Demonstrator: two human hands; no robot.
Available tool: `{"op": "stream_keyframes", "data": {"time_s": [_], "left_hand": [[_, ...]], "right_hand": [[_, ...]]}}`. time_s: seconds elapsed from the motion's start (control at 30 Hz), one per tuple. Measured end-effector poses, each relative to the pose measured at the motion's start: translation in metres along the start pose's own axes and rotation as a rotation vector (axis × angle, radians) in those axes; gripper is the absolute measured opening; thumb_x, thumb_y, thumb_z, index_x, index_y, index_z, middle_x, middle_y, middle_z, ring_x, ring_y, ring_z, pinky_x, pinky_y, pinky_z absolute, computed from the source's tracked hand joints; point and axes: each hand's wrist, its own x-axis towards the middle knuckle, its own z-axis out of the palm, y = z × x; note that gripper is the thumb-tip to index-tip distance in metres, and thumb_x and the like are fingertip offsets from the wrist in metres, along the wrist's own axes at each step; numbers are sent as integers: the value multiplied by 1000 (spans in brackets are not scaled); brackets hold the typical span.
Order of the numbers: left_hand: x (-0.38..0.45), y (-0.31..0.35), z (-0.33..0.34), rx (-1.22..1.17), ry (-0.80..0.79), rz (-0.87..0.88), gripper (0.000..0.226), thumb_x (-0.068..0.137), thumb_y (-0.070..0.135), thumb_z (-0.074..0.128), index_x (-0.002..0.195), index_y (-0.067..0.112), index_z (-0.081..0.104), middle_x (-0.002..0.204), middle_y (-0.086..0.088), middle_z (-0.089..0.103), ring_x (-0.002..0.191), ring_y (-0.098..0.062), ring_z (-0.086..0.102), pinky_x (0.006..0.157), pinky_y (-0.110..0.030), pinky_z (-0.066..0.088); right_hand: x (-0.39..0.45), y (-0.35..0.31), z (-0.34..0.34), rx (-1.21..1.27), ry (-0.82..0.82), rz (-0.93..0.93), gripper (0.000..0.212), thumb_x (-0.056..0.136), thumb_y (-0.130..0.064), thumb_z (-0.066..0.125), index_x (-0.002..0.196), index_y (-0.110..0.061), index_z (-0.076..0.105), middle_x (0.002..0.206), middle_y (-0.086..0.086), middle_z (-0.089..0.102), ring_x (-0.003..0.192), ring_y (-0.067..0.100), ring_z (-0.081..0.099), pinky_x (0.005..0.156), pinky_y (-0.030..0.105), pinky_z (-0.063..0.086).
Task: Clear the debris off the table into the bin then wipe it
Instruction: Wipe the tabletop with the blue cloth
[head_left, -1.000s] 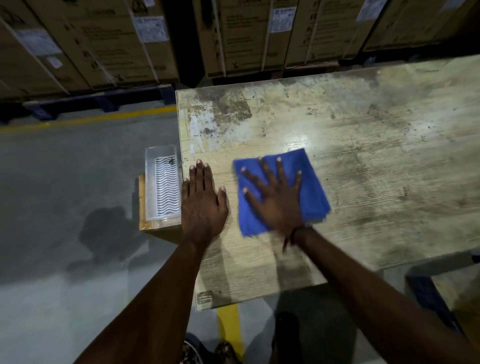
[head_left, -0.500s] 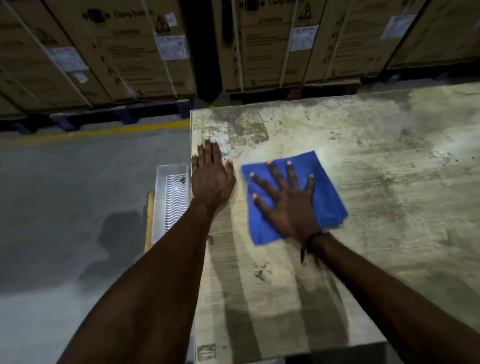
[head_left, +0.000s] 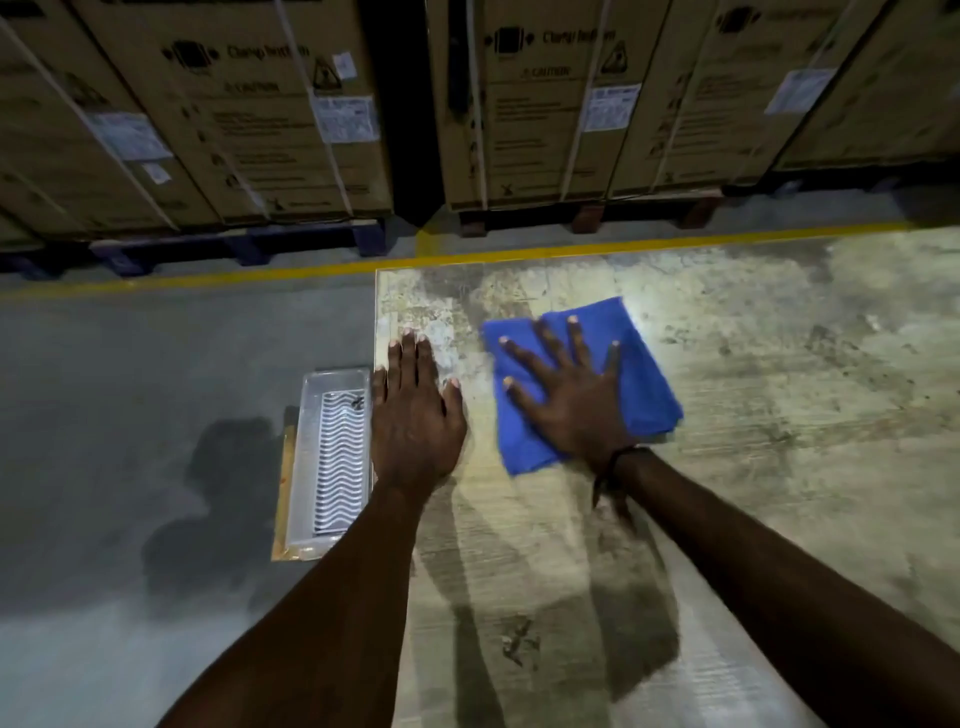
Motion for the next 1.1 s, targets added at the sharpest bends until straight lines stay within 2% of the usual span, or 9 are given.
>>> {"op": "stream_keyframes", "data": {"time_s": [0.13,0.23,0.37,0.47,0.63,0.73,0.8,0.97,1.1], "left_hand": [[-1,3,-2,-6,9,-13,71,104,45,26,165,8,26,174,-9,18,162,-24,14,131,-46,16],[-1,5,-3,-10,10,-22,70,104,45,28,165,9,28,174,-9,20,162,-23,15,130,-48,17],[-1,2,-3,-37,20,-13,68,103,40,36,163,9,31,173,-10,24,161,-24,19,128,-51,22],[0,1,-1,-43,29,-16,69,102,40,37,164,10,31,173,-10,25,161,-24,20,128,-52,22],[-1,2,-2,-45,20,-26,70,104,45,32,166,13,25,175,-5,17,162,-19,13,130,-48,17],[0,2,-3,-38,11,-32,71,104,47,30,166,13,25,175,-4,17,162,-18,12,131,-47,16],[0,3,-4,-42,1,-37,71,103,47,29,166,13,25,175,-4,16,162,-19,12,130,-47,16],[1,2,-5,-29,6,-23,70,102,43,32,164,11,30,173,-8,23,161,-22,19,129,-48,21],[0,3,-6,-59,-11,-37,70,105,46,30,166,13,25,175,-4,16,162,-19,11,131,-45,14]], "right_hand": [[71,58,-16,60,-39,319,61,97,-75,26,156,-57,25,173,-11,13,160,33,4,115,79,3],[106,36,-7,94,-44,424,62,100,-73,26,159,-54,19,174,-9,5,160,36,-5,114,81,-3],[108,-49,12,57,-90,97,65,96,-74,18,158,-57,16,174,-10,5,160,34,-3,114,77,-6],[111,-50,14,23,-119,-55,65,95,-76,18,157,-59,19,174,-13,9,161,29,1,117,76,0],[140,43,-11,57,-100,291,60,99,-75,24,157,-57,23,173,-11,14,161,29,0,118,77,-1],[129,57,-14,102,-75,397,62,100,-73,24,159,-54,22,174,-7,10,160,33,-2,115,79,-1],[104,26,-7,64,-42,333,65,98,-72,19,160,-53,20,174,-5,8,160,36,0,115,80,1],[13,-38,13,-11,-22,-132,59,101,-71,24,158,-57,19,174,-11,7,161,26,0,119,72,2],[60,28,-3,-6,-11,61,59,98,-74,25,155,-60,24,173,-12,16,161,28,8,117,76,8]]}}
